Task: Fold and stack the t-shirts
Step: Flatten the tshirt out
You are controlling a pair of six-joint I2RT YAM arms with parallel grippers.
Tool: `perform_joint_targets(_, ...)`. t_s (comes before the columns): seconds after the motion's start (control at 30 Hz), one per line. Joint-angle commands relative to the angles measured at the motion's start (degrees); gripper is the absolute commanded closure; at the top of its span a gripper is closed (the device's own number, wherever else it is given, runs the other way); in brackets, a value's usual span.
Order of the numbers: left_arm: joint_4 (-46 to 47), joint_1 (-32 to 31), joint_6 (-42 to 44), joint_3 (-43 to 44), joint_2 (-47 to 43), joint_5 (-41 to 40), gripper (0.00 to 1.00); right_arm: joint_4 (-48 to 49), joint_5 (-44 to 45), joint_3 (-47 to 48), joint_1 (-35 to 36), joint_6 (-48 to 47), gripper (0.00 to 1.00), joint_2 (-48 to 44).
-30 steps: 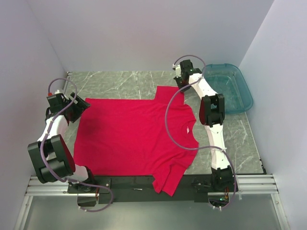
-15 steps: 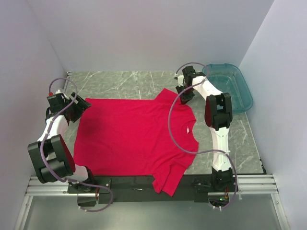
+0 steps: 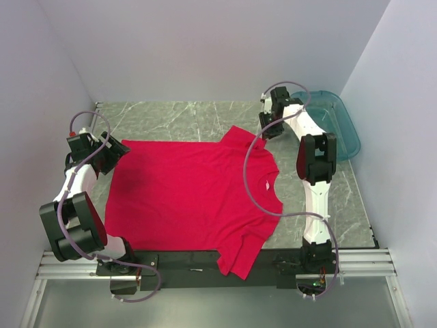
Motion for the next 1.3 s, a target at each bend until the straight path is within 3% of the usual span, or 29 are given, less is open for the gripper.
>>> perform_joint_targets(0.0, 2.29, -0.20, 0.17, 0.44, -0.75, 1.59, 0.14, 0.58, 0.07, 5.41, -0.87, 3.27, 0.61, 1.50)
perform_joint_targets(0.2, 2.03, -0.12, 0.26, 0.36, -0.75, 1.42, 0.14, -2.15, -0.55, 9.98, -1.04, 4.85, 0.60, 5.55)
perform_joint_targets(0.67, 2.20, -0.20, 0.17, 0.45, -0.66, 1.68, 0.14, -3.12, -0.81, 7.25, -1.40, 4.15, 0.61, 6.25)
perform_joint_targets(0.87, 2.12, -0.12, 0.25, 0.53, -0.31, 1.51, 0.14, -4.53, -1.69, 7.45, -1.40, 3.89, 0.71, 6.35)
perform_joint_targets(1.1, 1.94, -0.21, 0.34, 0.62, -0.22, 1.07, 0.14, -4.09, -2.57, 8.40, -1.75, 3.97, 0.98, 6.43)
perform_joint_targets(1.27, 1.85, -0.12, 0.61, 1.23, 1.18, -0.77, 0.14, -2.34, -3.62, 10.61, -2.01, 3.62, 1.00, 3.98)
